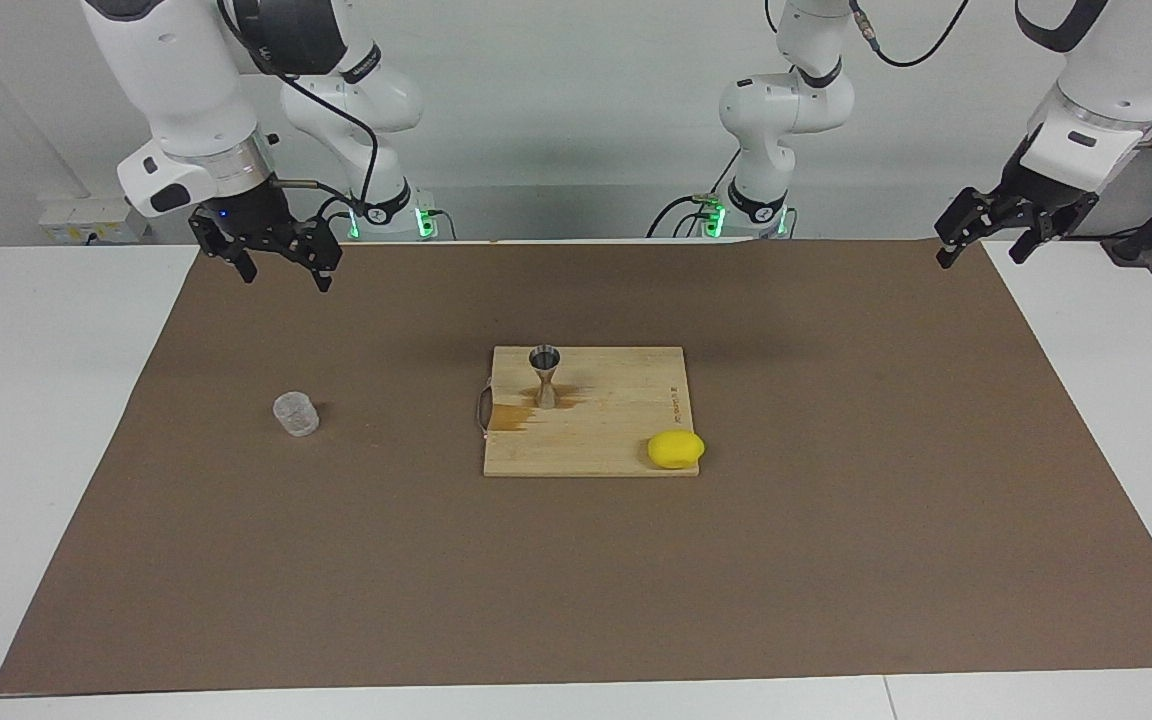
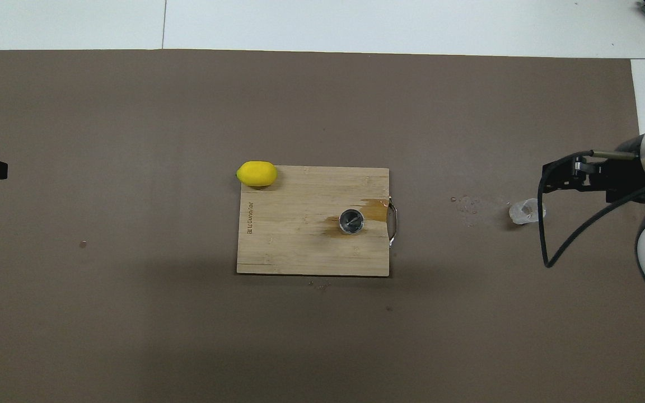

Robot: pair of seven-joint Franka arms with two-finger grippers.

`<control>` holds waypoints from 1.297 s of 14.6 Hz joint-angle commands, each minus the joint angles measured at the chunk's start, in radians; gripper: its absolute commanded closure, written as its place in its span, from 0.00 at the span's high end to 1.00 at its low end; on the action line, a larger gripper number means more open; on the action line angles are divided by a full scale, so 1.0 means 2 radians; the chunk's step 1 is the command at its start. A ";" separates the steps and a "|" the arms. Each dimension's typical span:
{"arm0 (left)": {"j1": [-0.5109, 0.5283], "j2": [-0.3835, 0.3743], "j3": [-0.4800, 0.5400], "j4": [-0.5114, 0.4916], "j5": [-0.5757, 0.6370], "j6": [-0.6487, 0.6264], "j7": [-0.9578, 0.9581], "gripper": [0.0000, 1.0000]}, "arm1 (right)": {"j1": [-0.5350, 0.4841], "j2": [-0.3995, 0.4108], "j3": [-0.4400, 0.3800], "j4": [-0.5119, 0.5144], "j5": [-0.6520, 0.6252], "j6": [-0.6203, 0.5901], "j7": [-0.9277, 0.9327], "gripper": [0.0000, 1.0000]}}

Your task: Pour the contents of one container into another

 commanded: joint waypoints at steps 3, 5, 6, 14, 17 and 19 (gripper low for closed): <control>-0.007 -0.002 0.003 0.001 0.007 0.000 -0.007 1.00 | -0.012 -0.017 -0.001 -0.016 0.012 -0.001 -0.025 1.00; -0.007 -0.002 0.003 0.001 0.007 -0.001 -0.007 1.00 | -0.016 -0.017 -0.001 -0.018 0.012 -0.002 -0.025 1.00; -0.007 -0.002 0.003 0.001 0.007 0.000 -0.007 1.00 | -0.016 -0.019 -0.001 -0.022 0.012 -0.002 -0.025 1.00; -0.010 -0.002 0.004 0.001 0.007 0.000 -0.008 1.00 | -0.016 -0.024 -0.001 -0.032 0.012 0.004 -0.024 1.00; -0.010 -0.002 0.004 0.001 0.007 0.001 -0.008 1.00 | -0.016 -0.024 -0.001 -0.032 0.012 0.004 -0.024 1.00; -0.010 -0.002 0.004 0.001 0.007 0.001 -0.007 1.00 | -0.016 -0.024 -0.001 -0.032 0.012 0.004 -0.024 1.00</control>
